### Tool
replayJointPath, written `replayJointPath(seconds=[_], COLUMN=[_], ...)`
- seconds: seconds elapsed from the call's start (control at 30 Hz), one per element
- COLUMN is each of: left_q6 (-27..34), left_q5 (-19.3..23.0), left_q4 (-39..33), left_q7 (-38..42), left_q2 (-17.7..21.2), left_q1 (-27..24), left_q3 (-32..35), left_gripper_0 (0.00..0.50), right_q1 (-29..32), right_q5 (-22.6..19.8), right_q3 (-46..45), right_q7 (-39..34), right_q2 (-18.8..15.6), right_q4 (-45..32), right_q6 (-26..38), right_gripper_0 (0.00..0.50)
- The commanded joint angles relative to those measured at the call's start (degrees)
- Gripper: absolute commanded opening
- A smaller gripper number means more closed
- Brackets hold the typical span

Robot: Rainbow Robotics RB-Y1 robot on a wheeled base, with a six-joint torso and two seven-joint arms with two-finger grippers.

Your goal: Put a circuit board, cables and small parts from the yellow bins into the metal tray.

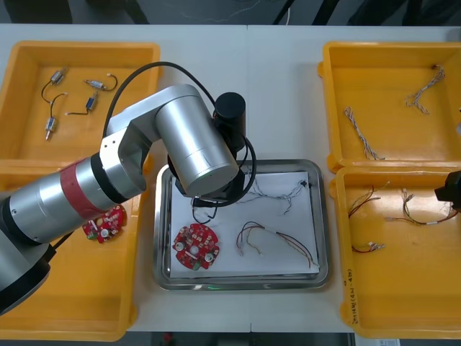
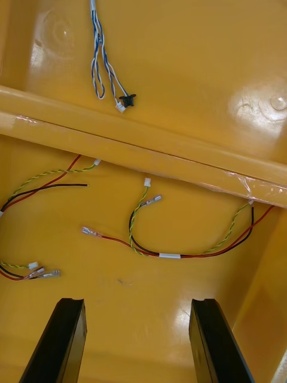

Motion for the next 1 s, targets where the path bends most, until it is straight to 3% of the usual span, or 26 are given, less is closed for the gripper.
replayJointPath(seconds=[0.03,0.3,0.6,0.8,0.9,0.97,1.0], left_q6=[-1.34,-4.24,-4.86,-5.91,-6.27,-6.27,-6.27], left_q5=[-0.44,-1.14,-1.49,-2.46,-2.9,-2.81,-2.81], left_q4=[0.18,0.53,0.71,0.71,0.71,0.71,0.71], left_q7=[2.14,2.75,2.93,2.93,2.93,3.02,3.1], left_q2=[-1.16,-0.37,0.24,0.68,0.86,1.03,1.12], left_q1=[0.24,1.03,1.47,1.91,2.0,2.0,2.0], left_q3=[-1.86,-4.32,-4.94,-5.55,-5.82,-5.82,-5.91], left_gripper_0=[0.001,0.002,0.002,0.006,0.084,0.235,0.285], right_q1=[0.83,0.83,0.83,1.01,1.01,1.01,1.01], right_q5=[-0.68,-1.12,1.69,1.96,1.87,1.87,1.78], right_q3=[0.89,0.89,0.89,0.89,0.89,0.89,0.89], right_q7=[-2.96,-3.4,-4.98,-11.75,-13.6,-13.69,-13.69], right_q2=[0.53,0.53,0.53,0.53,0.53,0.53,0.62], right_q4=[-2.39,-2.3,-2.39,-2.3,-2.3,-2.39,-2.39], right_q6=[0.16,0.16,0.16,0.16,0.16,0.16,0.16], right_gripper_0=[0.5,0.5,0.5,0.5,0.5,0.5,0.5])
